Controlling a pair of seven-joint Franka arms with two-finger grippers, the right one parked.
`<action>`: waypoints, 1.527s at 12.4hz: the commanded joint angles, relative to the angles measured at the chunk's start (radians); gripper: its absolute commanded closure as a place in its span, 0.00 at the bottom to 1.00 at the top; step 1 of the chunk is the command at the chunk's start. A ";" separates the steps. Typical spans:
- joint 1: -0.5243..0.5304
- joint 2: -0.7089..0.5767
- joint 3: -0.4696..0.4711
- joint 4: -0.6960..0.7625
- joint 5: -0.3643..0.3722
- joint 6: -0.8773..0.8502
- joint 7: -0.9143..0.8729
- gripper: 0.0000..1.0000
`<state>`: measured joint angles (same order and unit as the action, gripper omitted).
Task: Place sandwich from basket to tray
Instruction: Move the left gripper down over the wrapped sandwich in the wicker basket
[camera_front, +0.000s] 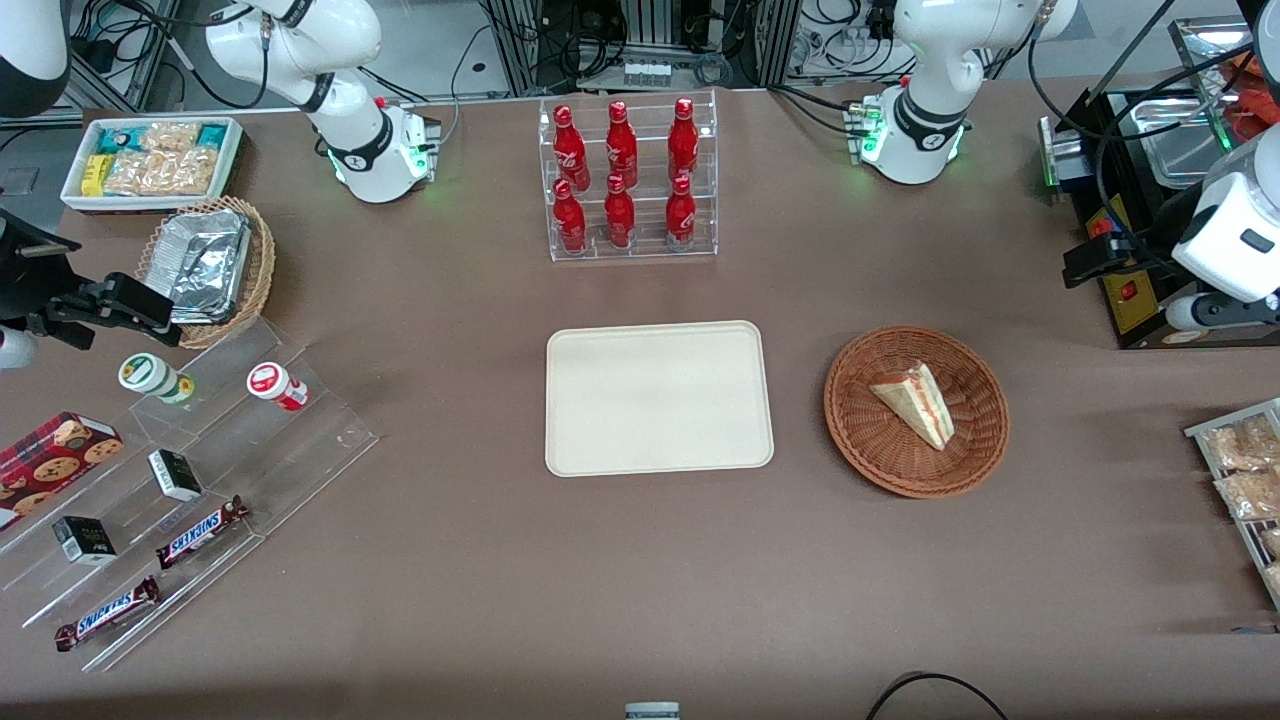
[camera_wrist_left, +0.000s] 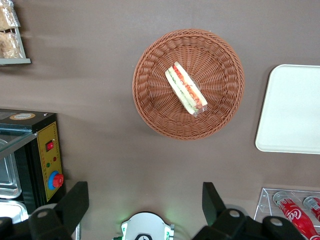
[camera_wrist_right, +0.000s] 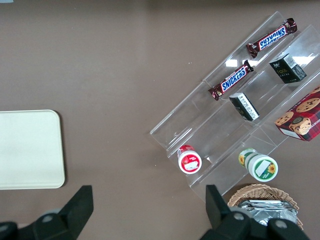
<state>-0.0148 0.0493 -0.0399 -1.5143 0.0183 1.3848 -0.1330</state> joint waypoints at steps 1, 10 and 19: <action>-0.013 0.009 0.003 -0.003 0.020 -0.010 0.010 0.00; -0.074 0.081 -0.009 -0.269 0.020 0.305 -0.143 0.00; -0.154 0.064 -0.008 -0.639 0.026 0.831 -0.604 0.00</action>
<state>-0.1429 0.1521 -0.0556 -2.0863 0.0250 2.1481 -0.6072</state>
